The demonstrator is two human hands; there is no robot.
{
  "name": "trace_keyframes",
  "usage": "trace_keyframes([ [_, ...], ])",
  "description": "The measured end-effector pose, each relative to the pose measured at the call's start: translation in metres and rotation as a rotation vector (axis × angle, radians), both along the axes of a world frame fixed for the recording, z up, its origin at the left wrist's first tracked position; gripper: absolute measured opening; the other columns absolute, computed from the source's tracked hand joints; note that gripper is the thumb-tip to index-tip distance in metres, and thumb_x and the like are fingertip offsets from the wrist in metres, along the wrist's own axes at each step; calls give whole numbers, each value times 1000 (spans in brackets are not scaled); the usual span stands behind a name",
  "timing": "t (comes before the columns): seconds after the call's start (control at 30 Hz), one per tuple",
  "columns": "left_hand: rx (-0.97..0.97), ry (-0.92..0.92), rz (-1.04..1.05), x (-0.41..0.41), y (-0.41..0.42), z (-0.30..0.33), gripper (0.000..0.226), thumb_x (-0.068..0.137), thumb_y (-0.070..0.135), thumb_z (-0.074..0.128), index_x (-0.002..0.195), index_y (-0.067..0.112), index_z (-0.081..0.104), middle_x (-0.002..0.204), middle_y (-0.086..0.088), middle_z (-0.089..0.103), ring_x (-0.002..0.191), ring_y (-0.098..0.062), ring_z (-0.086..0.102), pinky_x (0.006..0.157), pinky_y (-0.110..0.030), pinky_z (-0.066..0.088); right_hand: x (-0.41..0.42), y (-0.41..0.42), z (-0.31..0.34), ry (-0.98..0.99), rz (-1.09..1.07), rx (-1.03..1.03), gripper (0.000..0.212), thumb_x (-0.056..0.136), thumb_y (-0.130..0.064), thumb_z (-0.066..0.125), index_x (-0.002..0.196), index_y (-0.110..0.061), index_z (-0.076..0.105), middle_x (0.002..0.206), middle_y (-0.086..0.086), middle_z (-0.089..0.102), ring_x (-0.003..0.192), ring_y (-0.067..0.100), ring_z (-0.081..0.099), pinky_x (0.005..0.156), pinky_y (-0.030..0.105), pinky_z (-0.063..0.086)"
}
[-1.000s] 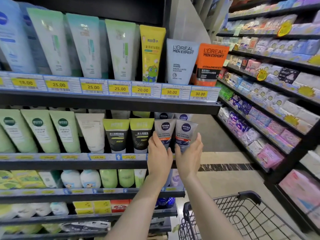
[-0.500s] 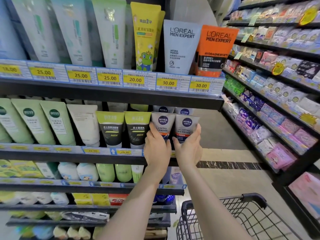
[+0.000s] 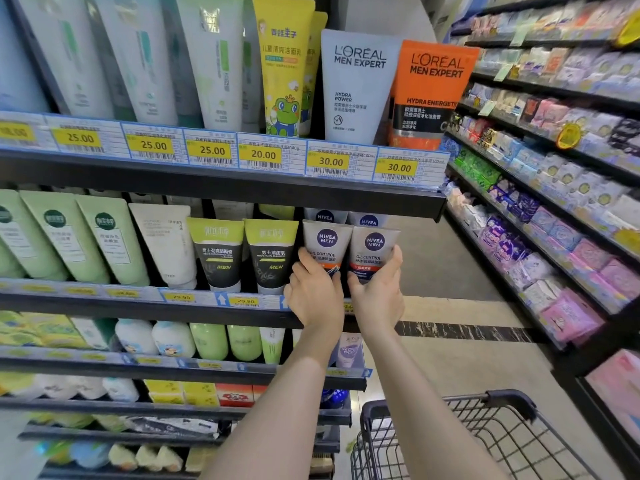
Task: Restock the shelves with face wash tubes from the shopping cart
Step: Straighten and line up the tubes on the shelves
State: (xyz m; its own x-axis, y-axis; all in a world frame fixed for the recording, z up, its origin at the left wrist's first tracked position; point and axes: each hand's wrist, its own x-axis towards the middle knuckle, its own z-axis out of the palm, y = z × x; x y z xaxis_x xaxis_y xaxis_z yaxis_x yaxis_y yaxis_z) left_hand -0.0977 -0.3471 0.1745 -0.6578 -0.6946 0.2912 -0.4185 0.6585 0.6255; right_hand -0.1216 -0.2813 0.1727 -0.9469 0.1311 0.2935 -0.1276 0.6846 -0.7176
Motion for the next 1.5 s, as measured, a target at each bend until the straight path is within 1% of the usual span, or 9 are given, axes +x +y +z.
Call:
trace_keyframes([
  [0.1, -22, 35, 20, -1, 1, -3, 76, 60, 30, 86, 119, -4, 53, 92, -19, 66, 78, -32, 67, 65, -37, 51, 1, 2, 0, 6, 12, -2, 83, 83, -33, 66, 145, -18, 14, 138, 7, 45, 117, 30, 53, 89, 41, 46],
  [0.23, 22, 47, -6, 3, 1, -4, 73, 73, 29, 77, 130, -2, 44, 109, -20, 61, 97, -34, 62, 81, -42, 47, 4, 3, 0, 9, 28, -10, 81, 83, -32, 66, 145, -18, 15, 140, 6, 43, 119, 29, 52, 89, 40, 46],
  [0.43, 22, 38, -15, 8, -4, -5, 71, 84, 33, 66, 138, 4, 30, 125, -15, 52, 115, -28, 53, 95, -36, 39, 8, 8, 3, -8, 38, -28, 81, 83, -31, 66, 145, -19, 14, 141, 6, 42, 121, 29, 51, 91, 38, 45],
  [0.7, 38, 54, -44, 11, -8, -6, 70, 82, 31, 68, 135, 3, 33, 124, -16, 52, 115, -29, 53, 96, -38, 40, 9, 11, 2, 5, 47, -51, 81, 83, -28, 67, 144, -18, 15, 141, 6, 42, 122, 27, 50, 92, 38, 46],
  [0.93, 6, 22, -65, 13, -11, -7, 71, 84, 37, 64, 136, 5, 29, 126, -12, 51, 115, -25, 53, 95, -34, 40, 8, 9, 0, 13, 47, -74, 79, 82, -29, 69, 142, -19, 18, 138, 5, 45, 120, 26, 52, 91, 39, 47],
  [1.07, -19, -1, -103, 17, -14, -6, 70, 87, 38, 60, 138, 5, 27, 128, -11, 50, 117, -24, 51, 97, -32, 39, 10, 11, -1, -16, 50, -73, 81, 81, -29, 70, 143, -19, 18, 139, 6, 44, 122, 27, 50, 96, 43, 48],
  [1.2, -89, -30, -177, 32, -22, -5, 63, 90, 36, 55, 139, 7, 28, 127, -12, 49, 116, -25, 51, 96, -32, 40, 22, 18, 3, 15, 18, 36, 76, 82, -27, 69, 142, -13, 24, 137, 11, 45, 125, 28, 45, 104, 40, 39],
  [1.3, -225, -71, -239, 48, -30, -1, 50, 94, 36, 48, 136, 11, 35, 125, -8, 49, 114, -23, 51, 92, -31, 42, 35, 21, 10, 30, -14, 164, 61, 86, -29, 63, 137, -14, 34, 134, 8, 46, 124, 25, 44, 103, 37, 36],
  [1.5, -474, -220, -339, 88, -58, 29, 34, 97, 33, 37, 125, 17, 46, 126, -2, 50, 119, -22, 44, 101, -36, 31, 67, 17, 33, 38, 54, 429, 38, 92, -31, 52, 126, -16, 48, 128, 6, 51, 117, 25, 46, 100, 37, 33],
])
